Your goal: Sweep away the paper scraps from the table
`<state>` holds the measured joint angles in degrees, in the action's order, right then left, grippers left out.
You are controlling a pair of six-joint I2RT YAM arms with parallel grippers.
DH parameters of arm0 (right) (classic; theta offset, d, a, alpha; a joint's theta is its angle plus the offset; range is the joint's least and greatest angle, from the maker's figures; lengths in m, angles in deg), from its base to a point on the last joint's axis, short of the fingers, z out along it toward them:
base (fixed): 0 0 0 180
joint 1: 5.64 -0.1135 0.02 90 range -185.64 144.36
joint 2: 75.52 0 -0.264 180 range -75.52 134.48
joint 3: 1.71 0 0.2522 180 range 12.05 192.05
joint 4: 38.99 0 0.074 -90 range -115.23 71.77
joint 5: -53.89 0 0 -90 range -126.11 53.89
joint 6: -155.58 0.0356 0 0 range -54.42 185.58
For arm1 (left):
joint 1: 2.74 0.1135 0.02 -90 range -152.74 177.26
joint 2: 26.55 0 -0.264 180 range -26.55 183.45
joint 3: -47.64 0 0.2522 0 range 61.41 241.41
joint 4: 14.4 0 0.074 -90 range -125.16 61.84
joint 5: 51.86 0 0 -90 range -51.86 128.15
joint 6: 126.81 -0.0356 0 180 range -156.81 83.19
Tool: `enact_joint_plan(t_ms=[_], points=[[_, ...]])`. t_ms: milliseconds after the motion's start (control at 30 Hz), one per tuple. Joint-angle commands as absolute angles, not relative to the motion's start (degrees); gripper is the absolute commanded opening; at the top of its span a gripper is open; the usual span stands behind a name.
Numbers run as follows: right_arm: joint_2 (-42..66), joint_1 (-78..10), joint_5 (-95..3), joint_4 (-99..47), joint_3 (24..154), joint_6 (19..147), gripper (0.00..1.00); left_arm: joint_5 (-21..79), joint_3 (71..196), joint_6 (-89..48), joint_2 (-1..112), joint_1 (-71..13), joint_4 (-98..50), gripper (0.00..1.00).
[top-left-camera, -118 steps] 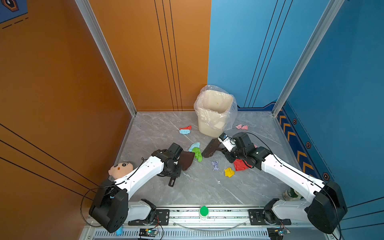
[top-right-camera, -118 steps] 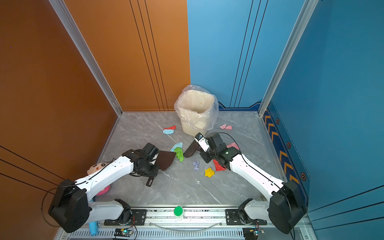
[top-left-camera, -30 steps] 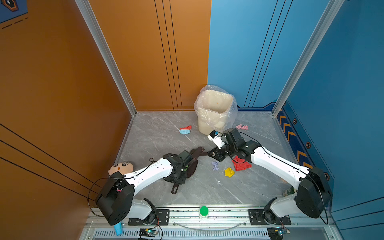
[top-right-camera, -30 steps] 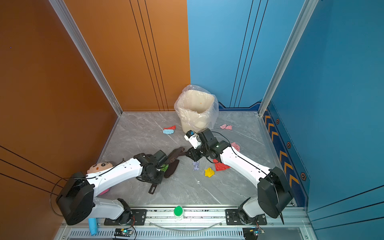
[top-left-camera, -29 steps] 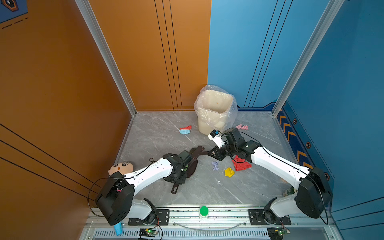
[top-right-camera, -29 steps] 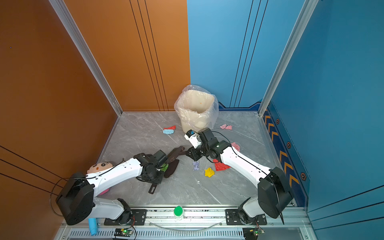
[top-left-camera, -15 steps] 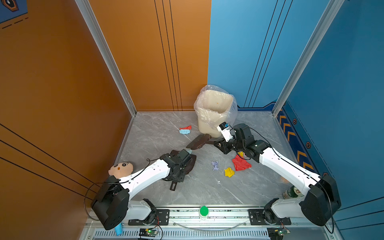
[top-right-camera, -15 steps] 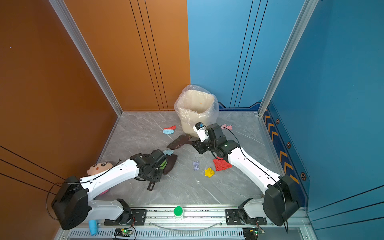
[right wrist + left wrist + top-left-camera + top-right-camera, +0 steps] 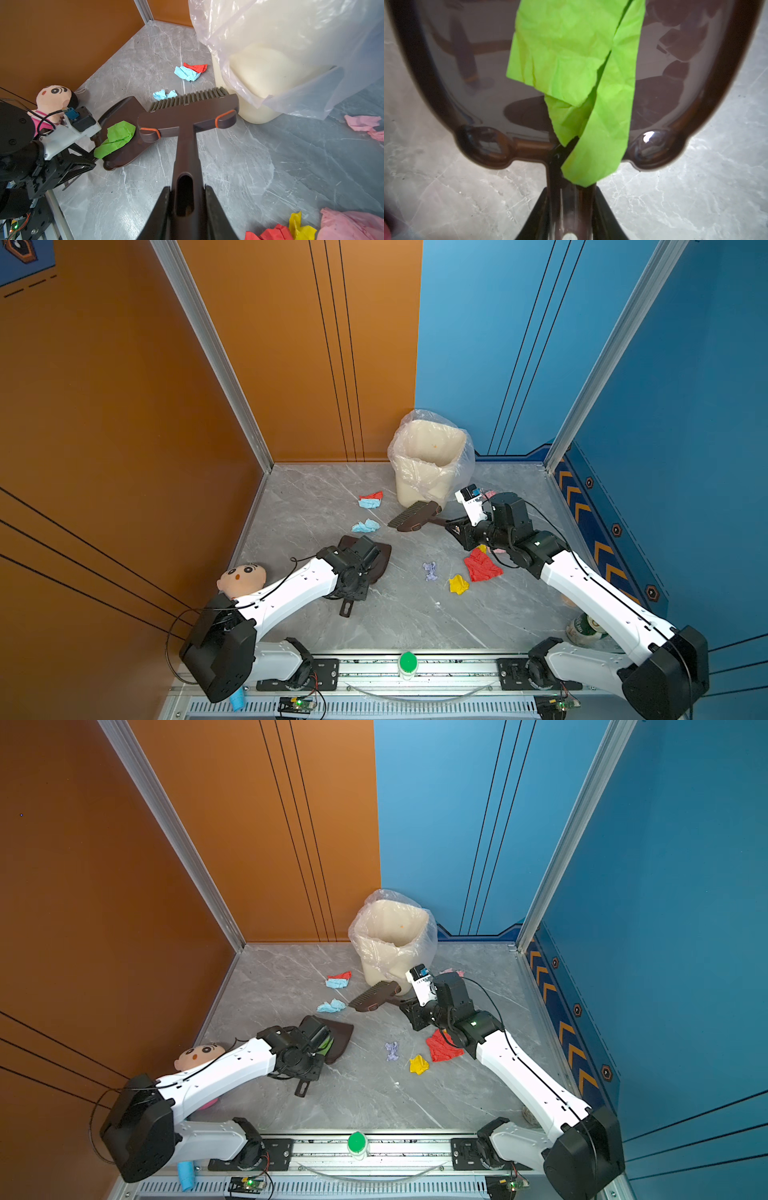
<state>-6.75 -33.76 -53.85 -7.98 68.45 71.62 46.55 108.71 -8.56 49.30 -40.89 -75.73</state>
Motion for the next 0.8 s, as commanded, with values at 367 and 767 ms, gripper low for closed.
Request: enact_joint_plan(t_ms=[367, 767], points=[[10.0, -42.7, -48.5, -19.4, 77.5, 76.1, 0.00, 42.0, 107.2, -9.0, 50.5, -40.0, -77.3, 0.00], [23.4, -44.6, -45.8, -17.1, 88.4, 77.2, 0.00, 41.8, 105.7, -9.0, 50.7, -35.9, -77.2, 0.00]])
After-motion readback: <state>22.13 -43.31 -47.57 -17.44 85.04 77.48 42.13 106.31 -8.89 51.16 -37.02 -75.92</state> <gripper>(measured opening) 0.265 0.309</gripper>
